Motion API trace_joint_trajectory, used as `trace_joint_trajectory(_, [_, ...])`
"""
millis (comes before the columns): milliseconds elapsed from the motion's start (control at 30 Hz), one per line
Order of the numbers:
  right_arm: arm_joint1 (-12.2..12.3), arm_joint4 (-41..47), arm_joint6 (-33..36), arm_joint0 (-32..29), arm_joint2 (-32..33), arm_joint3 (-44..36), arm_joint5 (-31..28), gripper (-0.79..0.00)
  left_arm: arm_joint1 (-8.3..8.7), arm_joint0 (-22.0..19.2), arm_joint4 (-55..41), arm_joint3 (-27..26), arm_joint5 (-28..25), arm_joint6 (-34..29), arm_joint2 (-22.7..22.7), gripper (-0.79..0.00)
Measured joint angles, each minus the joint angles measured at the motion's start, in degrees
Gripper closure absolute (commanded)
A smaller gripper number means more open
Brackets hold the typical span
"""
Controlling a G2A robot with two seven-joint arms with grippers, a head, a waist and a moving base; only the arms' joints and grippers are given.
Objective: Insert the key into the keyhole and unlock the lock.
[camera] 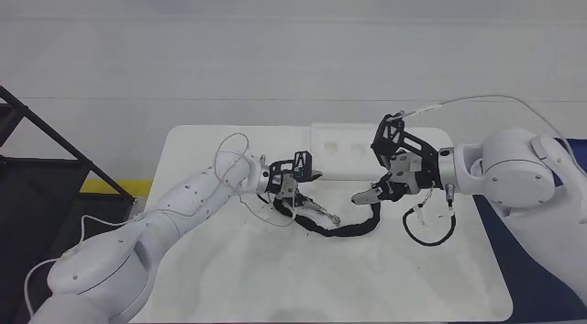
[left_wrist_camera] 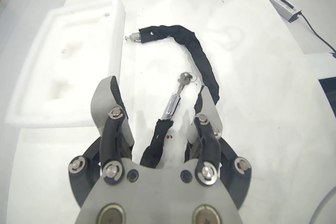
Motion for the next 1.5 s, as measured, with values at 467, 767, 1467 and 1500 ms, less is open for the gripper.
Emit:
trace_joint_trajectory(467, [-2.11,7.14,-6.43,6.93,-0.75,14.08,-17.28,-0.785,7.59,-9.76,-0.31,-7.21,-5.63,9.30,-6.76,-0.785])
trace_joint_trajectory(767, [-3.55,8.76,-7.43,13.99,-3.38,20.89,-23.02,-0.785,12.60,-17.44,-10.63,-9.93,-5.63,5.56,-3.31,-0.785])
trace_joint_trajectory(1467, [-5.08,4.42,-12.30,21.90,-9.03,28.34,-27.87,-0.785,13.08,-23.99,-27.52,-8.46,-5.63,-1.68,3.70,-0.784])
trace_joint_trajectory(1500, [-5.08,4.42,-12.30,21.90,-9.03,28.34,-27.87,-0.785,13.08,-23.99,-27.52,-8.46,-5.63,-1.68,3.70,-0.784])
